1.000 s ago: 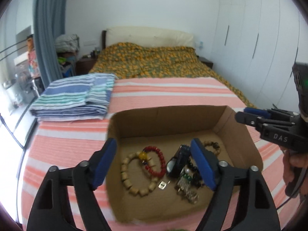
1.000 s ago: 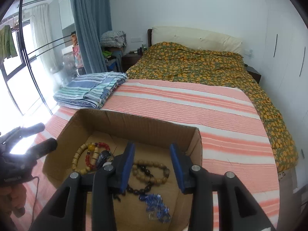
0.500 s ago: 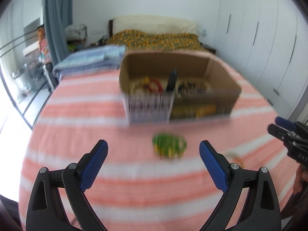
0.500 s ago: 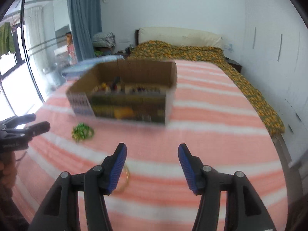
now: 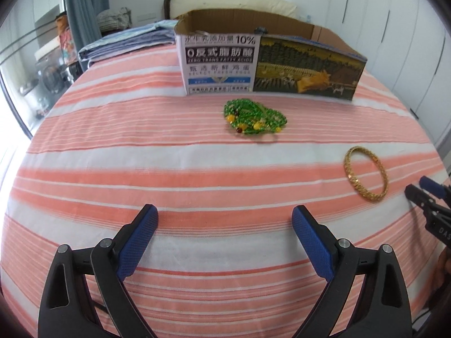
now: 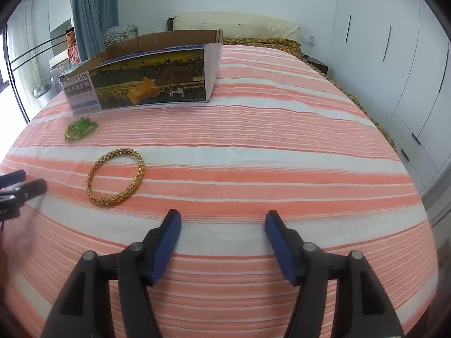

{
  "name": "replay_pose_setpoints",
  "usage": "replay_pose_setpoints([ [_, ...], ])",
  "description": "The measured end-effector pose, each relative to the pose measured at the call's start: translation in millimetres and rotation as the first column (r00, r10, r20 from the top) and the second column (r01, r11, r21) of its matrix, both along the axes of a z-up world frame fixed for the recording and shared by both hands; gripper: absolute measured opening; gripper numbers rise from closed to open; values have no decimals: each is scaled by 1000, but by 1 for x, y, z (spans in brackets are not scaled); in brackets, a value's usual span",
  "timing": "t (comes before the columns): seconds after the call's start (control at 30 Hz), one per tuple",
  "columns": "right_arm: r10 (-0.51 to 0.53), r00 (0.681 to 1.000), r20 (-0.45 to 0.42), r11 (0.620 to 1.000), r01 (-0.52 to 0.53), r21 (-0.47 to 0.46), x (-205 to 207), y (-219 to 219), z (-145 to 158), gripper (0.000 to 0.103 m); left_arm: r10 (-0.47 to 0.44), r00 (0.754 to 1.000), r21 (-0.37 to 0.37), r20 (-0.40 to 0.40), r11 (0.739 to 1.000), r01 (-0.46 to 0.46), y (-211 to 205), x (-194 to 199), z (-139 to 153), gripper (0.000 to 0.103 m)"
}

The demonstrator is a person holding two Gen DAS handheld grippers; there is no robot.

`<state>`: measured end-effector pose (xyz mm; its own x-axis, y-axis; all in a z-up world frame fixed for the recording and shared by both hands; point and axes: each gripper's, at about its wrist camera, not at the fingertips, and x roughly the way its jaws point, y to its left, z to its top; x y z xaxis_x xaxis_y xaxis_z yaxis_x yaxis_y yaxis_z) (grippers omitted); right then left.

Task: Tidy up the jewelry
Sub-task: 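Withdraw both tools from the box over the gold bangle and green beads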

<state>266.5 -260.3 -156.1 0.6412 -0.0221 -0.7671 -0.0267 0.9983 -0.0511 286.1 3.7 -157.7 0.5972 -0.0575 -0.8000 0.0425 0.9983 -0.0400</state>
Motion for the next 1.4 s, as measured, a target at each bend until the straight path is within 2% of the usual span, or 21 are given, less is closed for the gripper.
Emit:
replay_pose_setpoints([
  [0.13,-5,1000,1,1000,5,2,1,0,0,68,-14,1000,28,-17,999,15,-5,2,-3,103],
  [1.4,-11,1000,5,1000,11,9,1,0,-1,68,3,999,33,-35,999,-2,-8,4,-4,103],
])
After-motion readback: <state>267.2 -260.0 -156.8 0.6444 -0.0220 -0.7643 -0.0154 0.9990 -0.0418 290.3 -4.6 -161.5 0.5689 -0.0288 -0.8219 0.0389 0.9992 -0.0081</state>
